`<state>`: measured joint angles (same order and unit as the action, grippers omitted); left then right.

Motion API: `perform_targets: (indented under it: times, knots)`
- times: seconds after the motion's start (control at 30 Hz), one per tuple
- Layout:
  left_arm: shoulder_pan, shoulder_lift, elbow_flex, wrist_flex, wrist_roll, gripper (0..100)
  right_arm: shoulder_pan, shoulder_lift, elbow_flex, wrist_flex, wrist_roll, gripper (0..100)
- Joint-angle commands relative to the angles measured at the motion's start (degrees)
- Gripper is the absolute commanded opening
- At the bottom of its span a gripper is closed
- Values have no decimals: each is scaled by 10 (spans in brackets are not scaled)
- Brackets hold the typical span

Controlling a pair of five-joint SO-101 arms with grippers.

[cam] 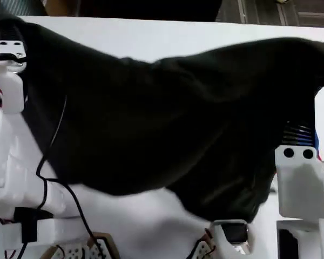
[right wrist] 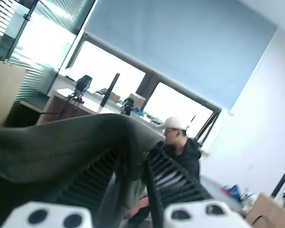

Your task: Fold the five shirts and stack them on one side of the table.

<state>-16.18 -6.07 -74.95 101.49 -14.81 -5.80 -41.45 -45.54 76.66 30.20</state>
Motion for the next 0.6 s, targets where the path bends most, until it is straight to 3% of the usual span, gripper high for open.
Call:
perform_targets:
  times: [0.0, 0.23, 0.4, 0.57]
  knots:
    - [-25, -11, 64, 10, 18, 24, -3, 0, 1, -24, 24, 21]
    - [-81, -32, 177, 10, 47, 24, -29, 5, 46, -14, 41, 21]
    - [-75, -119, 263, 8, 46, 24, -95, 2, 63, 6, 51, 21]
    - [-52, -208, 364, 7, 45, 24, -111, 1, 62, 16, 51, 21]
